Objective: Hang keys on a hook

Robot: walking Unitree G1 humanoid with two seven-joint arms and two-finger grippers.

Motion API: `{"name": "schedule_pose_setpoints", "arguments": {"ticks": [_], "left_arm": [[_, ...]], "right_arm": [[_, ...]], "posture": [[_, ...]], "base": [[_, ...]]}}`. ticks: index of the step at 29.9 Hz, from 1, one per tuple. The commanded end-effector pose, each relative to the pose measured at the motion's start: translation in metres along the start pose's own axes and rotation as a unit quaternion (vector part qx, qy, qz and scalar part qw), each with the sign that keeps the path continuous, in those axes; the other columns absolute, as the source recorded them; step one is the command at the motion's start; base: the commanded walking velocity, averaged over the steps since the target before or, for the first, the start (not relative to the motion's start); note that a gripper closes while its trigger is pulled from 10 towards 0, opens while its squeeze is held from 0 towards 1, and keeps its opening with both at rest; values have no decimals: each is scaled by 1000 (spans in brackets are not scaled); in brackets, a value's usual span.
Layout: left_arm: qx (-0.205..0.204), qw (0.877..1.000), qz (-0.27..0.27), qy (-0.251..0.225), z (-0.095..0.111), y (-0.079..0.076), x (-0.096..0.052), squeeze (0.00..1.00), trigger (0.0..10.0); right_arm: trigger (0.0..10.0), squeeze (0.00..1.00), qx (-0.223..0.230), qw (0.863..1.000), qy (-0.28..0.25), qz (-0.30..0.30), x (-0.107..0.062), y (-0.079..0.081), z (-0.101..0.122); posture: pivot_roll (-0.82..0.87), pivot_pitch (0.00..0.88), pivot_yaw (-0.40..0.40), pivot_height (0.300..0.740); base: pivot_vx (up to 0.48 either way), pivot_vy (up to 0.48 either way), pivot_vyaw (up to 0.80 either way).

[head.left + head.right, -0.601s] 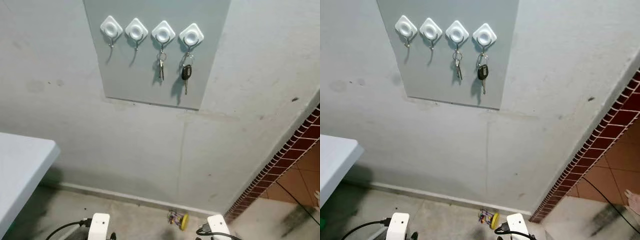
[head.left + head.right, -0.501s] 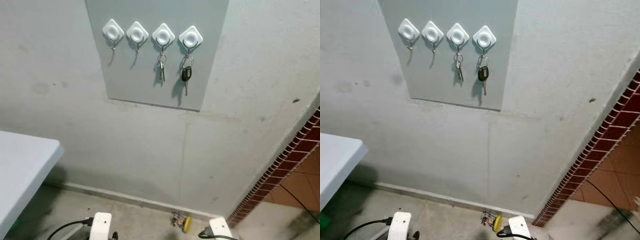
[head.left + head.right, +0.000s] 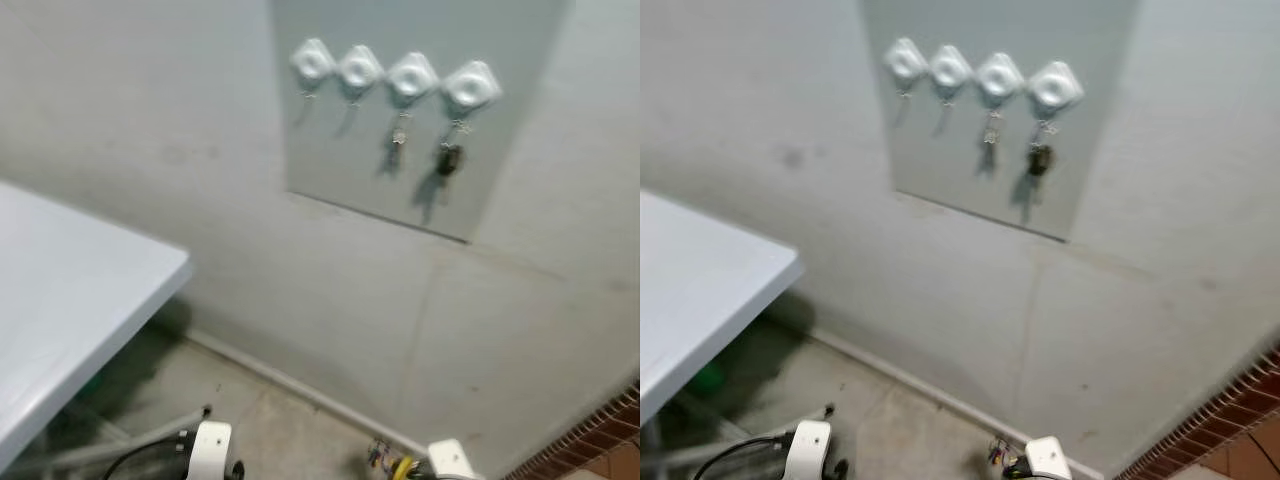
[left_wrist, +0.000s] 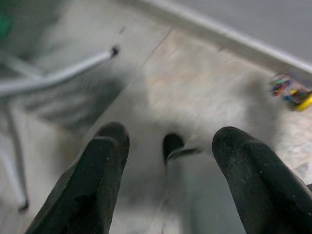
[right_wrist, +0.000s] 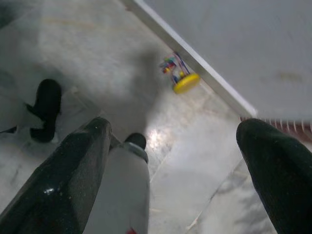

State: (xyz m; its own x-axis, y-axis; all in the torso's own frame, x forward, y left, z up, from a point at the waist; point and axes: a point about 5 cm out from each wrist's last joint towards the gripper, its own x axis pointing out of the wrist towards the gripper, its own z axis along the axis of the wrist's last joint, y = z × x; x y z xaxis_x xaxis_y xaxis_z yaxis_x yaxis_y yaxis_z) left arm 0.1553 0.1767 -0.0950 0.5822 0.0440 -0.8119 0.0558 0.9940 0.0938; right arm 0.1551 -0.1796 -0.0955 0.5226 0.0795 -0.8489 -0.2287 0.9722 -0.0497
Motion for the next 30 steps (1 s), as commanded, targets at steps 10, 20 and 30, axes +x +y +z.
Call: {"name": "schedule_pose_setpoints", "arguments": {"ticks": [10,20,30], "left_arm": [[-10,1000,4,6,-1,2,0,0,10000],[-14,1000,10,7,-1,3,0,0,10000],[-20,1000,11,8,-2,4,0,0,10000]], "right_arm": [[10000,0,3,1000,1,10,1,6,-1],[10000,0,2,1000,2,12,1,6,0],[10000,0,7,1000,0,11,1,6,1]], "posture": [[-87,0,0,740],[-83,0,0,740],[-86,0,2,740]], "base": [[0,0,792],[0,0,789],[0,0,794]]}}
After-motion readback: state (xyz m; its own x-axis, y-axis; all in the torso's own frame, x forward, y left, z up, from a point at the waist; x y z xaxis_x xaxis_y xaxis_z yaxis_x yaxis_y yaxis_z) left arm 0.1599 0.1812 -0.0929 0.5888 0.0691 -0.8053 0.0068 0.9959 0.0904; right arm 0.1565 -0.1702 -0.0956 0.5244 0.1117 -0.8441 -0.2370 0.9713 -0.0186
